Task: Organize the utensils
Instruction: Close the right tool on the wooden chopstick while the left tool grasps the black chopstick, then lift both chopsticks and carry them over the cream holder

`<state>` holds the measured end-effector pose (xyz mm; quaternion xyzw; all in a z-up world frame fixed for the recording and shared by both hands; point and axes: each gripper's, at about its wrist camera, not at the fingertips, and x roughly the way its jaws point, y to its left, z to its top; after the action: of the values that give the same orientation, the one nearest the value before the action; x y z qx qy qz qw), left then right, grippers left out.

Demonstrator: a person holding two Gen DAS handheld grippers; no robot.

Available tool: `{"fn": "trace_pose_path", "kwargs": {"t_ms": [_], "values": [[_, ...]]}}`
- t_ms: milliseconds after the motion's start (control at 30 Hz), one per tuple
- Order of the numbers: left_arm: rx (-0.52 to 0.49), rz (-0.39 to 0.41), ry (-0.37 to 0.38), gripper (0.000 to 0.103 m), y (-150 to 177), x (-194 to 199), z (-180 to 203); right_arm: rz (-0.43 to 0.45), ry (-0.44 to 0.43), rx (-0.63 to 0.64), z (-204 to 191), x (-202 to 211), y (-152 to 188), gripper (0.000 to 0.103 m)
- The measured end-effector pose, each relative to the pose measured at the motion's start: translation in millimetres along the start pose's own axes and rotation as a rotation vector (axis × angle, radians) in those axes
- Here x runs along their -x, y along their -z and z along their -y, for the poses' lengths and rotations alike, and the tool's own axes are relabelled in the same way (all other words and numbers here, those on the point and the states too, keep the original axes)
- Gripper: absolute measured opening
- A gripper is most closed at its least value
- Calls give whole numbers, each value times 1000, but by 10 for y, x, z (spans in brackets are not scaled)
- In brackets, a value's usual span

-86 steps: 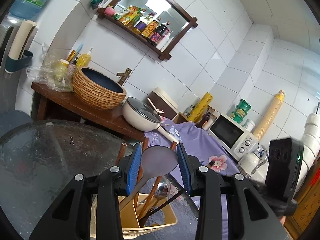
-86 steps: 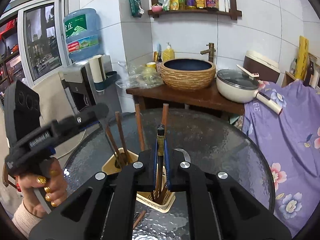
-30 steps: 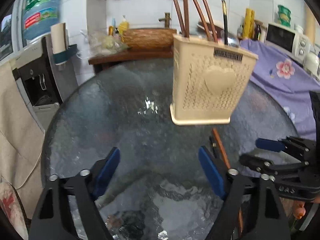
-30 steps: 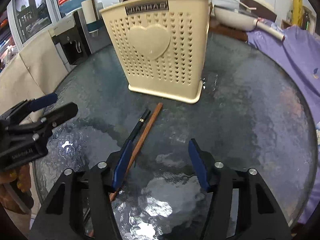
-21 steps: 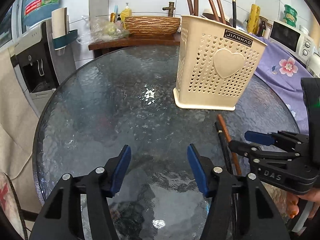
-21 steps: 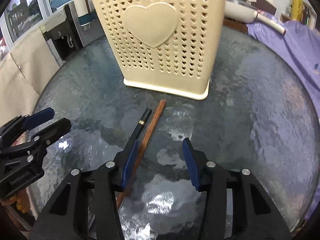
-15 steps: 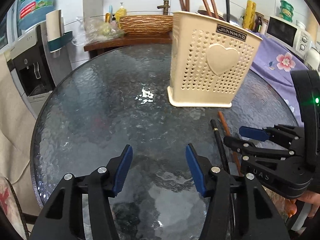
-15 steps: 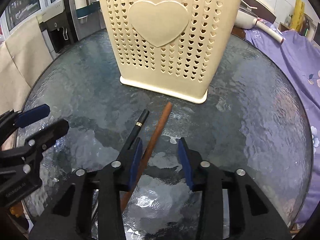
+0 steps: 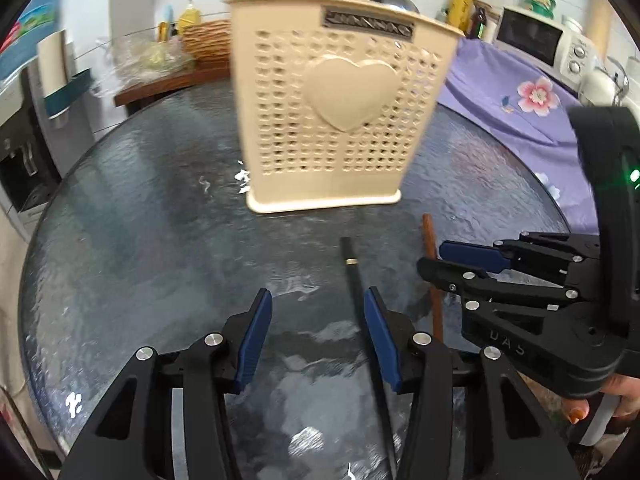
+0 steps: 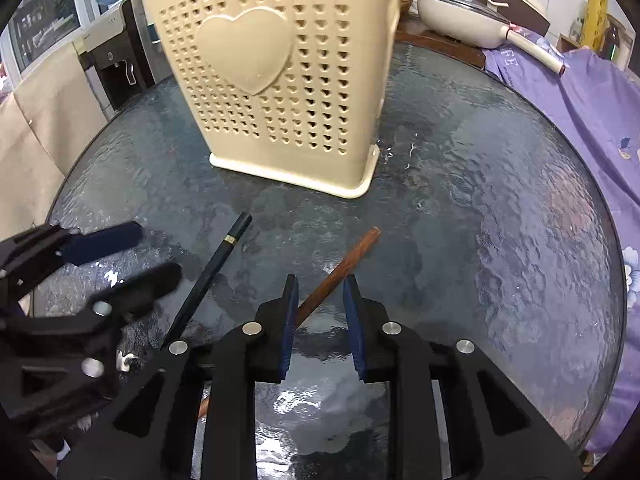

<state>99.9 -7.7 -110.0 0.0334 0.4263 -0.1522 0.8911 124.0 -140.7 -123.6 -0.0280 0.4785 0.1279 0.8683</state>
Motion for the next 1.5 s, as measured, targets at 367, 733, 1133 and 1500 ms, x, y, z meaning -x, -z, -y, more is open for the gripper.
{"fn": "trace_pose_path", "kwargs": {"t_ms": [367, 733, 1133, 1500], "values": [[-60, -46, -17, 30, -87, -257, 198, -22, -47, -47, 123, -47, -111, 24], [-94, -58, -47, 12, -136, -262, 47, -27, -40, -40, -13, -97, -161, 24], [-79, -35, -76, 12, -99, -264, 68, -1, 33, -24, -120, -128, -150, 15], [-60, -32, -95, 7, -92, -260, 108, 12, 16, -83, -61, -137, -149, 8]]}}
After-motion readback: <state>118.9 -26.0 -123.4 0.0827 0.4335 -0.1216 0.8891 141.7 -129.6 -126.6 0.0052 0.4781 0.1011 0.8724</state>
